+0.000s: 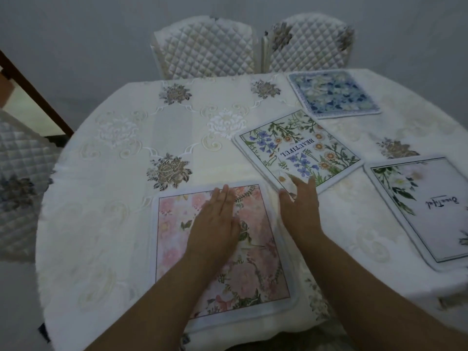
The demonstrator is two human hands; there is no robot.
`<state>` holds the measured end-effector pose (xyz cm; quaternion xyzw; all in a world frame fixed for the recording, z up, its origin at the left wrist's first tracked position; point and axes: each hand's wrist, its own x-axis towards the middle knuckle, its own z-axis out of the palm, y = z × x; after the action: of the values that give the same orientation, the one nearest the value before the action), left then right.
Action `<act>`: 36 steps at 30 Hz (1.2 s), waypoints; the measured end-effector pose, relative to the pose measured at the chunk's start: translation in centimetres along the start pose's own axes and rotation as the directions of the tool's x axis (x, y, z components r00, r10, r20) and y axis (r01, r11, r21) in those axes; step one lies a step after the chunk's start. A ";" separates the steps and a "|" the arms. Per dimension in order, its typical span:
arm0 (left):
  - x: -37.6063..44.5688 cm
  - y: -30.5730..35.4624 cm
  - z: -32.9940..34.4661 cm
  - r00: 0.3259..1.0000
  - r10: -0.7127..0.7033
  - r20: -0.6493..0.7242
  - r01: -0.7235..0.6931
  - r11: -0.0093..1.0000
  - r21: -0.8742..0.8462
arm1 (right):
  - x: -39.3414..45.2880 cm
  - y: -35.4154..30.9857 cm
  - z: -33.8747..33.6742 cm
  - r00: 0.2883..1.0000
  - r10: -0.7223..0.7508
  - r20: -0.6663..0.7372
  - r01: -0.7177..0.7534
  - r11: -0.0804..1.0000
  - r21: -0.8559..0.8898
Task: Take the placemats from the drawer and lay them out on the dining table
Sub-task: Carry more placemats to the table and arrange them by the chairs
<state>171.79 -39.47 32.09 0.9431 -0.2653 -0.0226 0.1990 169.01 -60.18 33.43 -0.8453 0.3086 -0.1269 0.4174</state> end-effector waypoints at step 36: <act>9.2 5.5 -4.1 0.765 -0.397 0.507 0.481 -0.170 -0.860 | 0.5 4.0 -13.5 0.940 0.189 0.283 -0.280 0.902 0.328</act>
<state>177.57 -46.93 38.51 0.5605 0.1605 -0.2931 0.7577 161.38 -70.81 38.69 -0.7189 0.3260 -0.0251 0.6134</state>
